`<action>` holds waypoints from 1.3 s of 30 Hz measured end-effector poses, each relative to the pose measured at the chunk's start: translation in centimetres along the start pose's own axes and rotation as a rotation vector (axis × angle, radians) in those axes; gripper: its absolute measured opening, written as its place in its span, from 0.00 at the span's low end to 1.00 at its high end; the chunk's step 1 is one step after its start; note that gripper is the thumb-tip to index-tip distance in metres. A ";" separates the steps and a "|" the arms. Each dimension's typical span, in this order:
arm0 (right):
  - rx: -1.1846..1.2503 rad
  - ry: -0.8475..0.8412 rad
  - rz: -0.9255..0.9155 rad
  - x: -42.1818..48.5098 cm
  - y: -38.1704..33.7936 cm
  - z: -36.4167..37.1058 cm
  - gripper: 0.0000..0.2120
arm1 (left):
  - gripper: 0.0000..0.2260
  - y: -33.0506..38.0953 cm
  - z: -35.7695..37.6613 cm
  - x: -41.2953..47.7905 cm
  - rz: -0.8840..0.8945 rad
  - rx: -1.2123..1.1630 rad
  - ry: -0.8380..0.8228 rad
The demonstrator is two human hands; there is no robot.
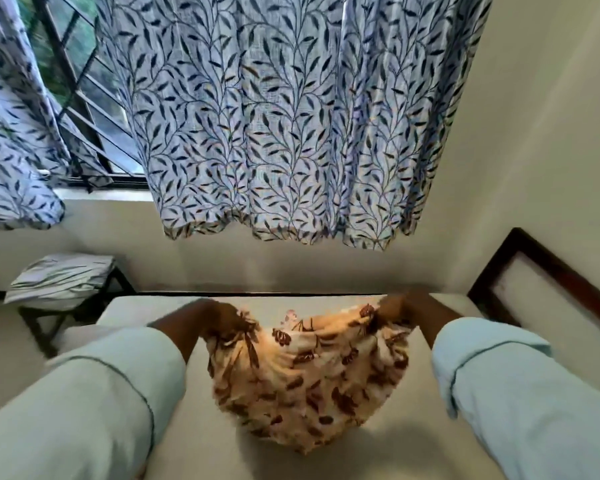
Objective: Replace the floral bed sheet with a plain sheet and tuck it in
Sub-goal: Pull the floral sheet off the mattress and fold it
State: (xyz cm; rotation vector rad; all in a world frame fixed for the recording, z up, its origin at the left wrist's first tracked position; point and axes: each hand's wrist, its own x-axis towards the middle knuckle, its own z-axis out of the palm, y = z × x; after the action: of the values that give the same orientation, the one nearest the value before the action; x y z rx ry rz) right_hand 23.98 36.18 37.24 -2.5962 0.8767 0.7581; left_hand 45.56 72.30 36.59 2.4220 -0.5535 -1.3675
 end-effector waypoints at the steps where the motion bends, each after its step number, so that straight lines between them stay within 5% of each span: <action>1: -0.026 -0.015 0.017 0.1 -0.4 0.0 0.14 | 0.12 0.6 0.3 0.6 -0.002 0.006 0.028; 4: 0.314 0.155 0.004 0.9 -1.5 -3.1 0.07 | 0.09 5.0 -0.6 -1.8 0.251 -0.413 0.233; 6: 0.390 0.477 -0.039 0.7 -1.9 -9.0 0.09 | 0.09 8.9 -3.9 -3.9 0.547 -0.757 0.453; 10: 0.577 1.159 -0.226 -6.2 -4.7 -22.6 0.09 | 0.10 17.7 -14.5 -9.4 0.714 -1.039 0.935; 16: 0.694 1.627 -0.349 -14.0 -7.0 -32.5 0.18 | 0.19 27.0 -23.4 -17.8 0.903 -1.238 1.111; 29: 0.749 1.471 -0.414 -14.5 -4.2 -26.3 0.15 | 0.11 20.7 -16.3 -18.7 0.795 -1.378 1.003; 39: 0.652 0.846 -0.259 -14.4 -2.1 -9.9 0.13 | 0.12 4.0 -3.3 -12.8 0.533 -0.866 0.705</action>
State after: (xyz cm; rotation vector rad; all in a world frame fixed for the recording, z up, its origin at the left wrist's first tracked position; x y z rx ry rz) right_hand 19.39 40.35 53.76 -2.2838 0.7646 -0.6614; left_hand 41.64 75.02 49.55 1.6700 -0.2825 -0.3395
